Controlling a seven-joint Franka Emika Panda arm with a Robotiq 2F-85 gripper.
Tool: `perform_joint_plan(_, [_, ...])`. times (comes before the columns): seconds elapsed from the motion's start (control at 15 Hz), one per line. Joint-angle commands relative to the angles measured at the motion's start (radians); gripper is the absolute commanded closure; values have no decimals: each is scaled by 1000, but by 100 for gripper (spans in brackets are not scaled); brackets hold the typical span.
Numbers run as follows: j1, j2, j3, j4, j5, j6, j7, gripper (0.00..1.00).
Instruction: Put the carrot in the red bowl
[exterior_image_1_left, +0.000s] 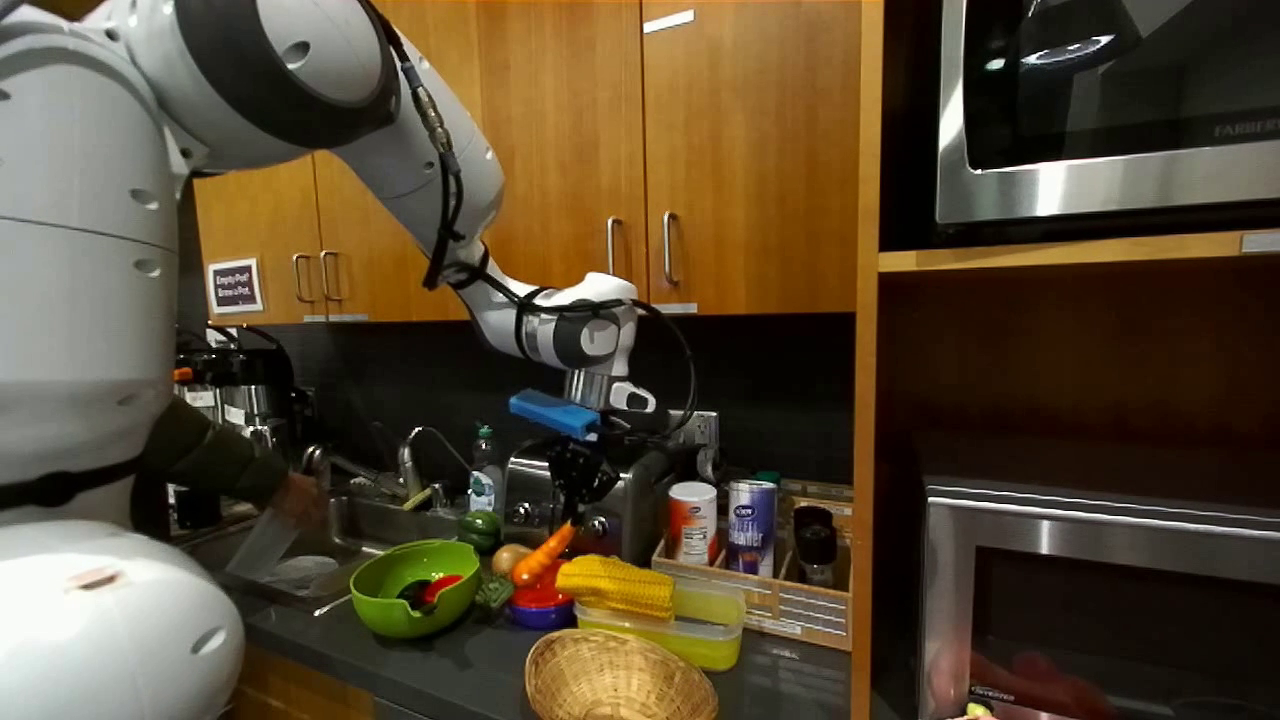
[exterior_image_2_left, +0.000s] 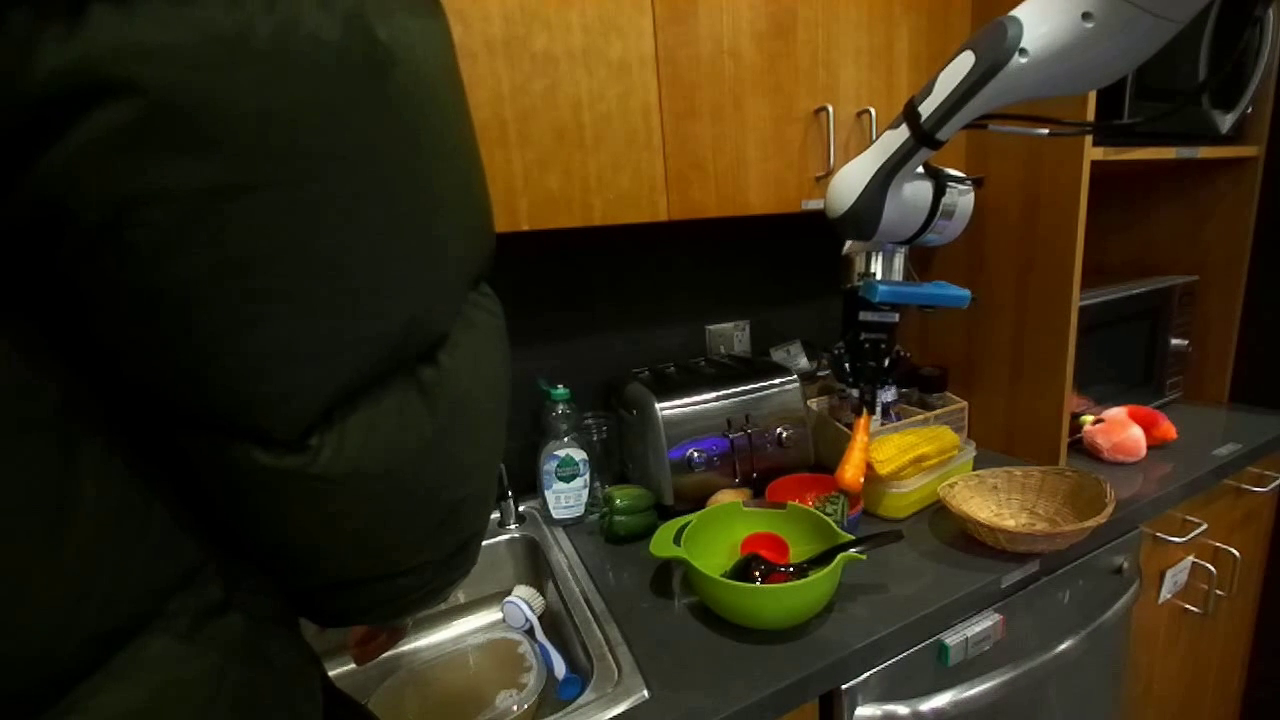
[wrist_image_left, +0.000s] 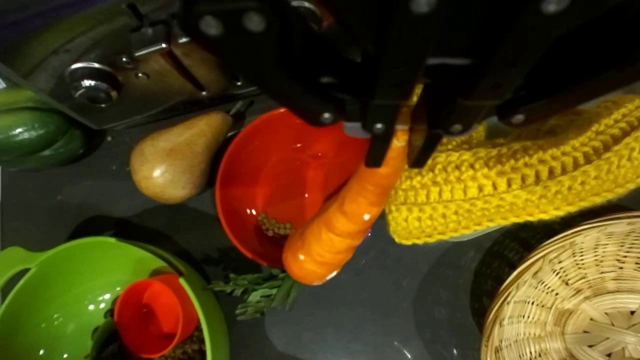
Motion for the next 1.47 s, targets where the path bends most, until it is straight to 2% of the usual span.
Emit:
perform_joint_plan(0.0, [-4, -6, 4, 23, 45, -28, -6, 96])
perform_joint_plan(0.33, [-4, 7, 3, 53, 77, -36, 7, 96])
perform_joint_plan(1.4, [13, 85, 19, 139, 51, -48, 53, 96])
